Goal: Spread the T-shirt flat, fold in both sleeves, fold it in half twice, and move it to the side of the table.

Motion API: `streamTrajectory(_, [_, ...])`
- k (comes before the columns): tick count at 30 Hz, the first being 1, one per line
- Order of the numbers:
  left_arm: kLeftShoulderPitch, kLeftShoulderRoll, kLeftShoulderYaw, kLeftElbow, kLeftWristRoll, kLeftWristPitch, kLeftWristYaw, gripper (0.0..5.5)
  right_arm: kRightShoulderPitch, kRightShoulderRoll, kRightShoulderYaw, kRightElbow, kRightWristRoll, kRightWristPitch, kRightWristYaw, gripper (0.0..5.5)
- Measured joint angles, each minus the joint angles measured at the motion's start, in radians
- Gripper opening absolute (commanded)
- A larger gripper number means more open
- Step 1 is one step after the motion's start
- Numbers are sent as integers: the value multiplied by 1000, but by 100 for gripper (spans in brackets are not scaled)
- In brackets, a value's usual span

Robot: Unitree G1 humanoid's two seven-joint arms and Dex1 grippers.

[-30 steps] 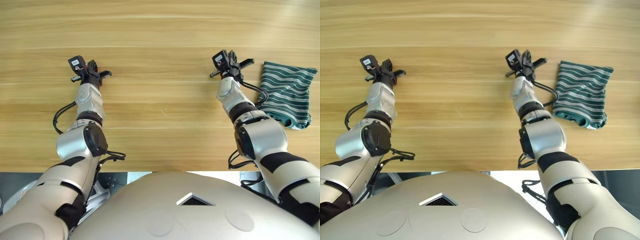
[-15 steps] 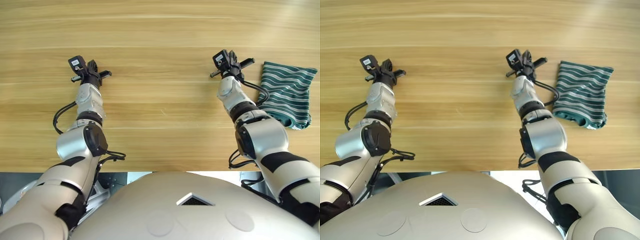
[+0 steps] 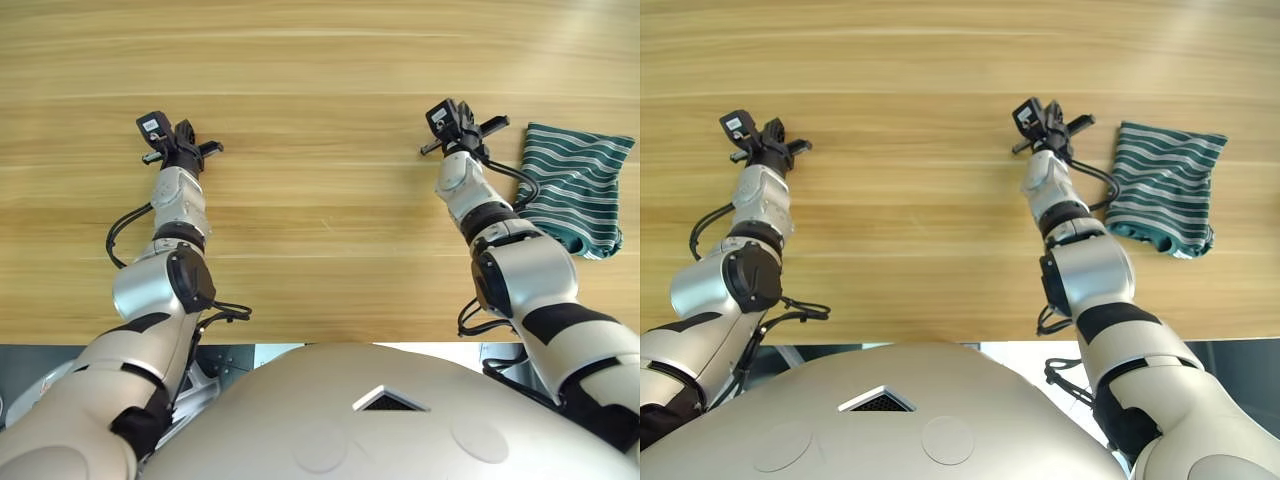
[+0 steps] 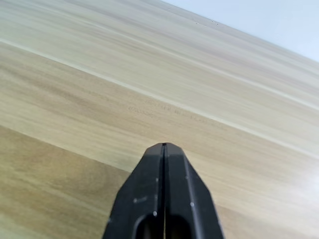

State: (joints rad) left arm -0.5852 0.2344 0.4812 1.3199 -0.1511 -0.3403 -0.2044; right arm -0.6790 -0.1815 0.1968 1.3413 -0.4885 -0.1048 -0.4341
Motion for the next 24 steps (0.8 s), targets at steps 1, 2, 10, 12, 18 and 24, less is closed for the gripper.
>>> streamTrajectory(1, [0, 0, 0, 0, 0, 0, 0, 0, 0, 0, -3, 0, 1, 0, 4, 3])
streamTrajectory(2, [0, 0, 0, 0, 0, 0, 0, 0, 0, 0, -9, 0, 5, 0, 11, 3])
streamTrajectory(10, [0, 0, 1, 0, 0, 1, 0, 0, 1, -1, -32, -1, 31, 0, 39, 3])
streamTrajectory(12, [0, 0, 3, 0, -1, 1, -1, 0, 1, -1, -32, -1, 31, 0, 40, 3])
streamTrajectory(18, [3, 1, 12, 0, -10, 1, -3, 0, -5, 3, -29, -1, 30, 0, 41, 3])
streamTrajectory(24, [10, 15, 23, -1, -12, 1, -3, 0, -9, 10, -22, 0, 27, 8, 42, 3])
